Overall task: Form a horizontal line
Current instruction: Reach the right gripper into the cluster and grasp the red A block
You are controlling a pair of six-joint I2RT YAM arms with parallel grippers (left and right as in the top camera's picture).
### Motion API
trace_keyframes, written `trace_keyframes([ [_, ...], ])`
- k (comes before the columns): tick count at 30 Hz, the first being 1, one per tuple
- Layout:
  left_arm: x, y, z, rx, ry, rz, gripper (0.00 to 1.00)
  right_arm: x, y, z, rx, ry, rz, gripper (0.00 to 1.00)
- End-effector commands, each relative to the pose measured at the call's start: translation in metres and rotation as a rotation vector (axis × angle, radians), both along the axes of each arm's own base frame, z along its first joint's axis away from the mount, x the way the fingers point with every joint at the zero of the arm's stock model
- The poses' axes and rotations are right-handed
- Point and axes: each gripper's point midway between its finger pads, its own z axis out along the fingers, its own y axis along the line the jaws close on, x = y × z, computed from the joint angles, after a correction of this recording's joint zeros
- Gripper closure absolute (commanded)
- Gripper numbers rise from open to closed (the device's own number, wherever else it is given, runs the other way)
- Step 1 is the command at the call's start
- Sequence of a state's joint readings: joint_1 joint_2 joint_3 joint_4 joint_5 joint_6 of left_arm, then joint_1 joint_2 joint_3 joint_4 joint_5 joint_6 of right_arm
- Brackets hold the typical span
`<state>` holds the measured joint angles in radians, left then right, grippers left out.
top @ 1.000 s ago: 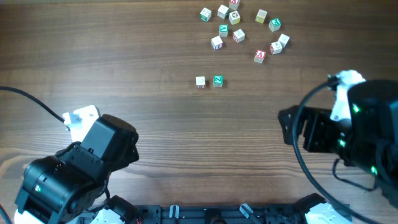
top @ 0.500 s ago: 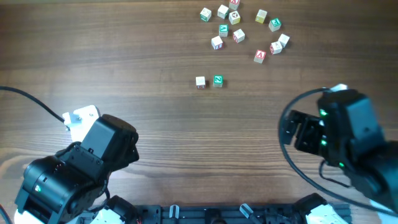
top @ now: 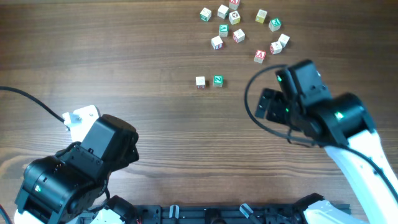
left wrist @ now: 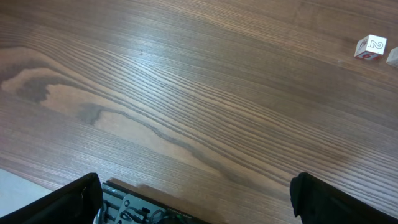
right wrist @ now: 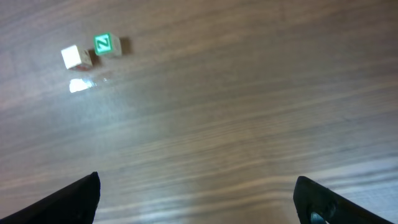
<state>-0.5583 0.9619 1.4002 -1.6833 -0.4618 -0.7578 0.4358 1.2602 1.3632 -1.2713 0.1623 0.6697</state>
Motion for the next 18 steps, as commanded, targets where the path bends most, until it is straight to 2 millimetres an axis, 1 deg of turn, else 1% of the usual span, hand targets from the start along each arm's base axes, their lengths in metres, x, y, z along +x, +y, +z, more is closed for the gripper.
trace_keyframes([
  [1,-0.001,0.0,0.001,-0.005,-0.005,0.002,0.0,0.021,0.007,-0.014,-0.015,0.003,-0.016,0.0],
  [6,-0.001,0.0,0.001,-0.005,-0.005,0.002,0.0,0.045,0.018,-0.033,-0.019,0.011,-0.015,0.0],
  [11,-0.001,0.0,0.001,-0.005,-0.005,0.002,0.0,0.062,0.025,-0.045,-0.023,0.005,-0.019,0.0],
  [13,-0.001,0.0,0.001,-0.005,-0.005,0.002,0.0,0.069,0.026,-0.045,-0.016,-0.012,-0.024,0.01],
  [15,-0.001,0.0,0.001,-0.005,-0.005,0.002,0.0,0.08,0.026,-0.043,0.001,-0.046,-0.037,0.0],
  [18,-0.001,0.0,0.001,-0.005,-0.005,0.002,0.0,0.092,0.02,-0.038,0.02,-0.088,-0.066,0.0],
])
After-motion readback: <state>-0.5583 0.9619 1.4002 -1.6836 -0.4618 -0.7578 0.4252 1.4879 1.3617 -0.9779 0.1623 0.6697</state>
